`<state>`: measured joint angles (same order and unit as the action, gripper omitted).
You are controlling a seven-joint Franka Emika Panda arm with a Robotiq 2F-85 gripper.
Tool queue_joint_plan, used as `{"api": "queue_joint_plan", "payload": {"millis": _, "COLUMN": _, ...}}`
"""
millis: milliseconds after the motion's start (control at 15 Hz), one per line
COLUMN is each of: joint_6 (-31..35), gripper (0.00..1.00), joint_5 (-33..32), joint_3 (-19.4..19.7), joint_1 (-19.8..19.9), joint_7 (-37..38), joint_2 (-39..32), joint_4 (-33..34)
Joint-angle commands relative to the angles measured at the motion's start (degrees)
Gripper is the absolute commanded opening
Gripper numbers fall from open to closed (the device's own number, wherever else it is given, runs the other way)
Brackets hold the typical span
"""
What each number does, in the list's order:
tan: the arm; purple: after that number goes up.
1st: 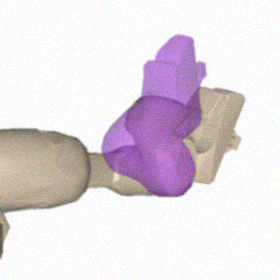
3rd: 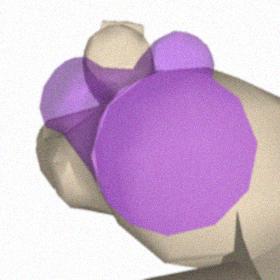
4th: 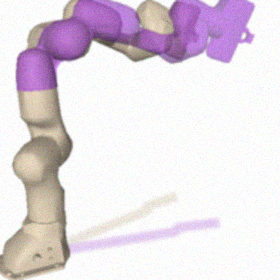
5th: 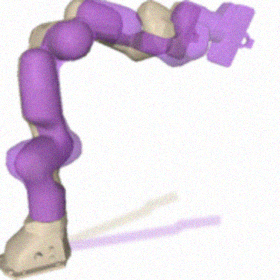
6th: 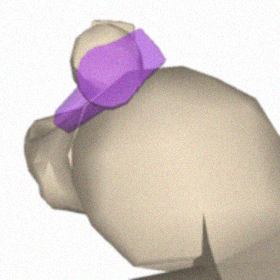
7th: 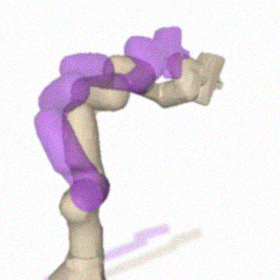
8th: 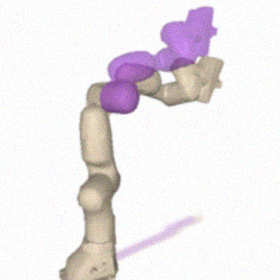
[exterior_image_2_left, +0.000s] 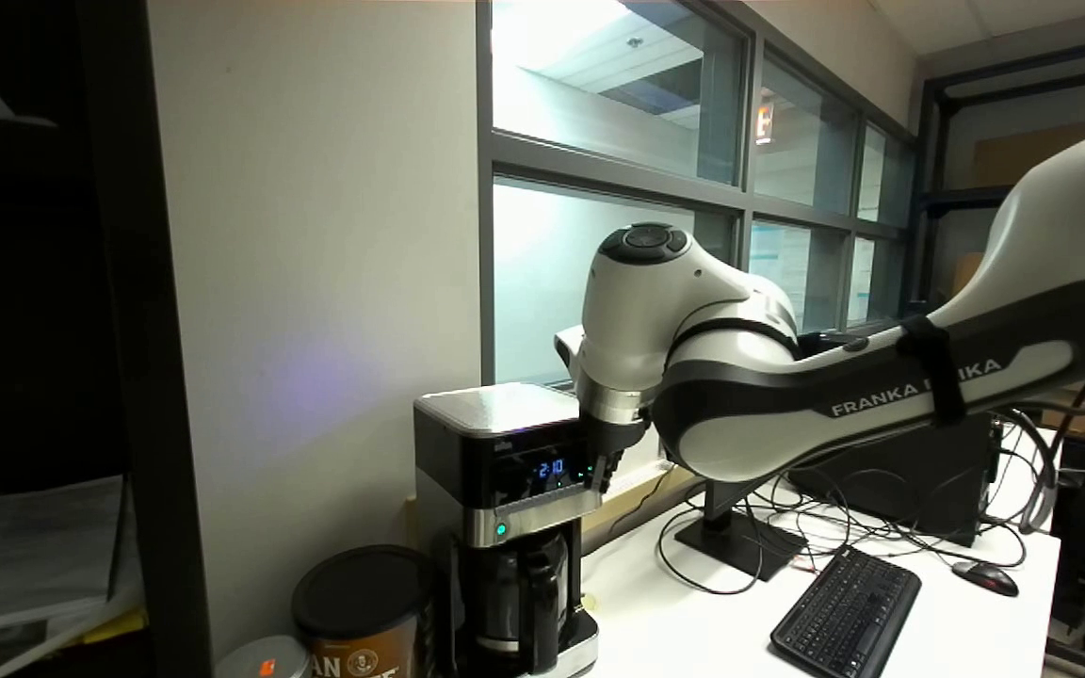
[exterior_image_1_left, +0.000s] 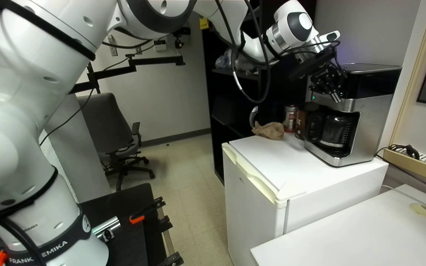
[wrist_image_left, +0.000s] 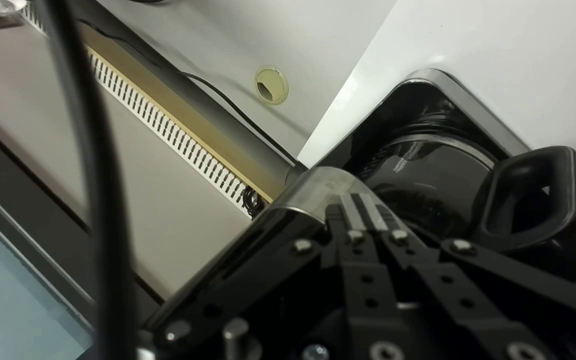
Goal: Press a button on the coffee maker
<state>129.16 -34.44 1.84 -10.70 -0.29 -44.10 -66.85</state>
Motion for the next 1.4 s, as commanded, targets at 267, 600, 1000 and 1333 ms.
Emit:
{"api": "queue_joint_plan", "payload": {"millis": 267, "joint_6": 0.0, "gripper": 0.0, "joint_5": 1.3, "joint_3": 1.3, "joint_1": -0.8, "joint_7": -0.9, "joint_2": -2.8, "joint_4": 3.8}}
{"api": "queue_joint_plan", "payload": {"millis": 600, "joint_6": -0.1, "gripper": 0.0, "joint_5": 1.5, "joint_3": 1.2, "joint_1": -0.9, "joint_7": -0.7, "joint_2": -1.8, "joint_4": 2.7}}
{"api": "queue_joint_plan", "payload": {"millis": 1000, "joint_6": 0.1, "gripper": 0.0, "joint_5": 1.3, "joint_3": 1.3, "joint_1": -1.3, "joint_7": 0.5, "joint_2": 2.8, "joint_4": -2.4}}
{"api": "queue_joint_plan", "payload": {"millis": 1333, "joint_6": -0.6, "gripper": 0.0, "joint_5": 1.7, "joint_3": 0.3, "joint_1": -1.9, "joint_7": 1.3, "joint_2": 8.1, "joint_4": -10.0}}
